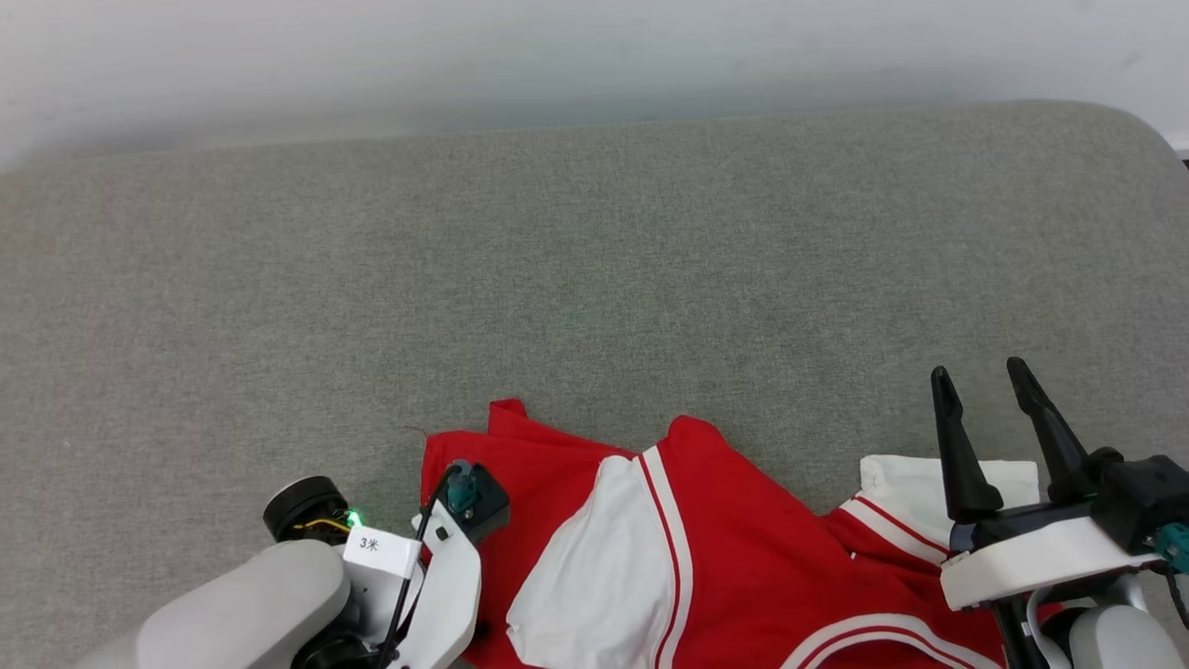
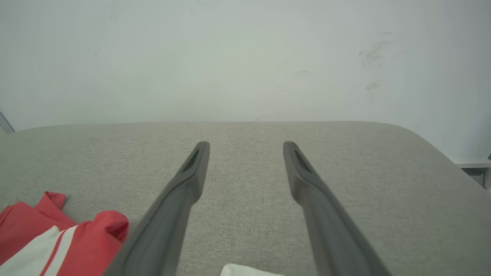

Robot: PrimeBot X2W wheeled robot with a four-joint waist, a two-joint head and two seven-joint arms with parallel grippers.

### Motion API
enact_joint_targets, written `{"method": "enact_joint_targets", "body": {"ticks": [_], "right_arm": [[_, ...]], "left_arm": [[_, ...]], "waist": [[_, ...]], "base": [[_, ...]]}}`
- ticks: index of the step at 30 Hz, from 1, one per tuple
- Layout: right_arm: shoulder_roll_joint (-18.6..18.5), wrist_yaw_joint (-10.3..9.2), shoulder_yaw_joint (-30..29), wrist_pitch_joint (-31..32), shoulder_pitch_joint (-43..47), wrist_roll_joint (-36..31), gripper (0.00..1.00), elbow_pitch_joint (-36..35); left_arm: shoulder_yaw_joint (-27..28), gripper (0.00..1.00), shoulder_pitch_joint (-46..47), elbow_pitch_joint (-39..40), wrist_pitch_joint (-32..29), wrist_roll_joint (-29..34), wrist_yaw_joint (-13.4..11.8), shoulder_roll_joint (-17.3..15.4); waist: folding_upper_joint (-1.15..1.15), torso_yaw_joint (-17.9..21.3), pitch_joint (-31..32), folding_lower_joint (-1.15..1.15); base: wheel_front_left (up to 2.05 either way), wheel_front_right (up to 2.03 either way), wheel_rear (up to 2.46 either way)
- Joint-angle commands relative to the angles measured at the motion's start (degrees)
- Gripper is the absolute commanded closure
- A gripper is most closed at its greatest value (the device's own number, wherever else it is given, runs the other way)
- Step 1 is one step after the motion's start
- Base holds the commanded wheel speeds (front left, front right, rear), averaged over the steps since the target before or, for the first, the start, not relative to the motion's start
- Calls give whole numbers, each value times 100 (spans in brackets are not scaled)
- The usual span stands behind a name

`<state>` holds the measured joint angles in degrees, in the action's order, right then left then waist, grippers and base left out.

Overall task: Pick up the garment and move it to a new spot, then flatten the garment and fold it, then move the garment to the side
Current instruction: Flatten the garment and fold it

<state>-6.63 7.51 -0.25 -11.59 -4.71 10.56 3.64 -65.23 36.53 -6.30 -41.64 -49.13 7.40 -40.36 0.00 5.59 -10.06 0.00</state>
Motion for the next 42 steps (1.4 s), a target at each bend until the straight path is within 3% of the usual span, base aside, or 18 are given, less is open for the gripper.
{"method": "enact_joint_targets", "body": {"ticks": [1, 9, 11, 17, 25, 36, 42], "right_arm": [[23, -4, 32, -43, -116, -33, 0, 9], [41, -4, 63, -109, -263, -101, 0, 105], [53, -4, 60, -120, -264, -115, 0, 122], [78, -4, 34, -145, -183, -121, 0, 142], [115, -4, -62, -184, 23, -127, 0, 167], [177, -4, -197, -202, 186, -137, 0, 101], [206, -4, -147, -216, 152, -134, 0, 78]], "left_arm": [[-212, 0, 112, -134, 30, 77, 2, 42], [-865, 2, 174, -704, 72, 85, -10, 245], [-885, 100, 234, -767, 161, 215, -12, 247], [-820, 100, 669, -758, 795, 467, -12, 173], [-506, 100, 1150, -400, 1863, 714, -59, -255], [-96, 100, 1208, 806, 2324, 1175, -872, -1108], [-40, 100, 1138, 1120, 2366, 1194, -1027, -1244]], "waist": [[0, 61, -106, 0], [0, 102, -254, 0], [0, 88, -243, 0], [0, -29, -54, 0], [0, -260, 282, 0], [0, -496, 517, 0], [0, -493, 486, 0]], "base": [[0, 0, 0], [0, 0, 0], [0, 0, 0], [0, 0, 0], [0, 0, 0], [0, 0, 0], [0, 0, 0]]}}
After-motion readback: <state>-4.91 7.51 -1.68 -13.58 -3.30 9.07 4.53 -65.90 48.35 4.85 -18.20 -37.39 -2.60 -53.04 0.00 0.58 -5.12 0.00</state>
